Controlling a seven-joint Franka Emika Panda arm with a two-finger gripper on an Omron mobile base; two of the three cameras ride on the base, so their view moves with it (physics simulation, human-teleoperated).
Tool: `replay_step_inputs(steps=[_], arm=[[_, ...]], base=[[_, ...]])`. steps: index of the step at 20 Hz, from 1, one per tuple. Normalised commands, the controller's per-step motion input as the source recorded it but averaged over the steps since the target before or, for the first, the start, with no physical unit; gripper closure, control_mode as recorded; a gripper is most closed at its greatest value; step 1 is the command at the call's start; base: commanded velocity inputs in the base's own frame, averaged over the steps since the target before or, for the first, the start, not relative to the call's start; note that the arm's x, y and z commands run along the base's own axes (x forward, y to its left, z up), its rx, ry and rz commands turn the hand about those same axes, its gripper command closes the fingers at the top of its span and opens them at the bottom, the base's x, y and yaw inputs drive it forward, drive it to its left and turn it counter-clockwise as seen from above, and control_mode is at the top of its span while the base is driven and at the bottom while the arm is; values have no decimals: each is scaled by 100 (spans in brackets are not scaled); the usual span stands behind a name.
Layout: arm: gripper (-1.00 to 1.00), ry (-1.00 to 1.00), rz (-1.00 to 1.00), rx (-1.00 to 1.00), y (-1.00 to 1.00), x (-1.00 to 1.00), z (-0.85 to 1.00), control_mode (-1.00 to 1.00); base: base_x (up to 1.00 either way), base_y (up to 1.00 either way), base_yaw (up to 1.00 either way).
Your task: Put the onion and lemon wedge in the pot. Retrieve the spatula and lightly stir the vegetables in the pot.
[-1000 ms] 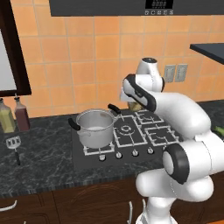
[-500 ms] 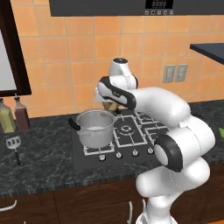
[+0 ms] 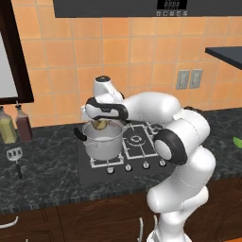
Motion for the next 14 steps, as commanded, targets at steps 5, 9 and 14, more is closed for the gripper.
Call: replay_step_inputs(steps=[5, 9, 14], arm=[[100, 1, -3, -10, 4, 23, -56, -100], [100, 1, -5, -10, -7, 20, -61, -100], [100, 5, -2, -2, -2, 23, -53, -100]], base=[[0, 0, 0], [0, 0, 0], [0, 0, 0]])
